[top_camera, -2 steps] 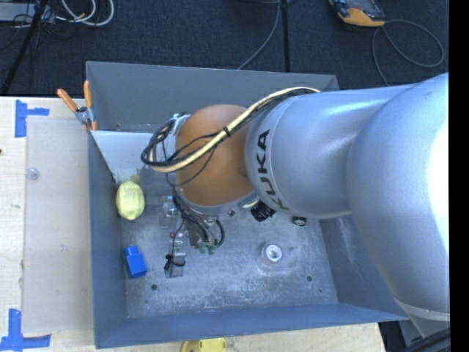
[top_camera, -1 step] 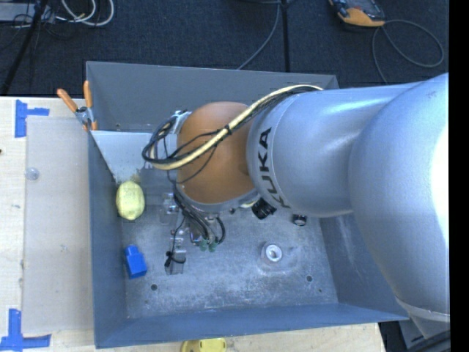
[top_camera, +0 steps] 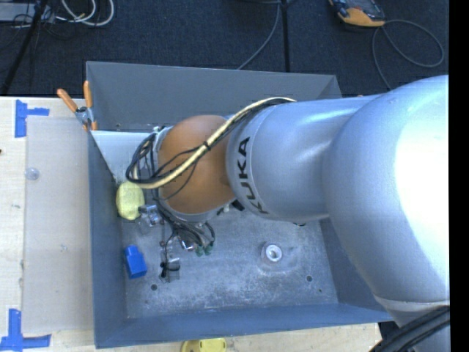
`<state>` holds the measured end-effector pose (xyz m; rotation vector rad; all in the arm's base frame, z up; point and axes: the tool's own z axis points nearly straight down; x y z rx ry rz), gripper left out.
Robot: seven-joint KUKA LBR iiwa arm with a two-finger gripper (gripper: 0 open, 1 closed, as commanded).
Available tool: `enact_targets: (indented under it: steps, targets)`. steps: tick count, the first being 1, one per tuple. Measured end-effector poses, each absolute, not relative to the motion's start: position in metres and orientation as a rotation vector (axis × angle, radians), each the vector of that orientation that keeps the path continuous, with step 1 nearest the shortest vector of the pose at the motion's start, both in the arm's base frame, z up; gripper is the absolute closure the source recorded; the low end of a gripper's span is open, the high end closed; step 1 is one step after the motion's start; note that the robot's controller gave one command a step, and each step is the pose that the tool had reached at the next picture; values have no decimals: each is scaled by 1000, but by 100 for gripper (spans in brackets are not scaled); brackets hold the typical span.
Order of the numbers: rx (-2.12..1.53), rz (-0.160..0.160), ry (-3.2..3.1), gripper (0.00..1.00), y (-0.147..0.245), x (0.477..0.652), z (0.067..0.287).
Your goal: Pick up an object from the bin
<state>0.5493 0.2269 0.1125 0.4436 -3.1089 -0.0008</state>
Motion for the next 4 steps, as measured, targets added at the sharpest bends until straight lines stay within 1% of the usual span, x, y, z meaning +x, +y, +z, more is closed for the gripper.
enact_targets:
  steps: [1,2,3,4]
  targets:
    - [711,-1,-3051,0,236,548,93]
    - [1049,-1,-2958,0,241,554,106]
    - [1468,-5,-2771,0,244,553,83]
    - [2018,-8,-2407,100,246,562,74]
